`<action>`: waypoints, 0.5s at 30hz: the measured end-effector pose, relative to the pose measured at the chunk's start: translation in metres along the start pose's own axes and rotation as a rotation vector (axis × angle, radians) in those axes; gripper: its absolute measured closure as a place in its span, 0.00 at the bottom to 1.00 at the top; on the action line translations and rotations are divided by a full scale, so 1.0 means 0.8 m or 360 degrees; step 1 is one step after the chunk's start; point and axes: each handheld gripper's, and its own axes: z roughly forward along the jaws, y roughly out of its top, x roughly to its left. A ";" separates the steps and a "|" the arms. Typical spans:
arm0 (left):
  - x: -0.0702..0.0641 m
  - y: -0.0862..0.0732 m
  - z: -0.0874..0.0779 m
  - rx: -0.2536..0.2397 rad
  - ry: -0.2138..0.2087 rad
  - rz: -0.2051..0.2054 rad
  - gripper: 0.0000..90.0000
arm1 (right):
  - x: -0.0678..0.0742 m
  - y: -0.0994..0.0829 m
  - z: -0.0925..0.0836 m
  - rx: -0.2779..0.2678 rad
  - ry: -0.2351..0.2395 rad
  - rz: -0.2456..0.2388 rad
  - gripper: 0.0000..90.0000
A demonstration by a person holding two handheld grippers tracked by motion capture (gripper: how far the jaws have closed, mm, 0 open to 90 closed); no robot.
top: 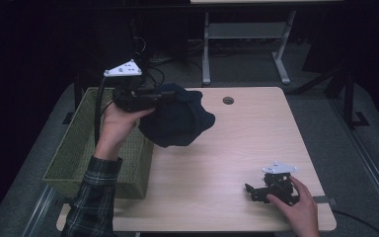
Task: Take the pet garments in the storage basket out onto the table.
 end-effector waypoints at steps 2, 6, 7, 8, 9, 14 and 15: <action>-0.004 0.000 0.010 0.0008 -0.0011 0.0010 0.80 | 0.000 0.000 0.000 0.0000 0.0000 0.0000 0.00; -0.010 -0.002 0.025 0.0004 -0.0036 0.0017 0.80 | 0.000 0.000 0.000 0.0000 0.0000 0.0001 0.00; -0.011 -0.003 0.030 0.0004 -0.0038 0.0016 0.80 | 0.000 0.000 0.000 0.0000 0.0000 0.0000 0.00; -0.013 -0.004 0.035 0.0007 -0.0042 0.0015 0.80 | 0.000 0.000 0.000 0.0000 0.0000 0.0000 0.00; -0.015 -0.004 0.040 0.0010 -0.0043 0.0009 0.80 | 0.000 0.000 0.000 0.0000 0.0001 0.0000 0.00; -0.022 -0.011 0.065 0.0025 -0.0043 0.0005 0.80 | 0.000 0.000 0.000 0.0001 0.0000 -0.0001 0.00; -0.023 -0.012 0.070 0.0027 -0.0044 -0.0001 0.80 | 0.000 0.000 0.000 0.0002 0.0000 -0.0001 0.00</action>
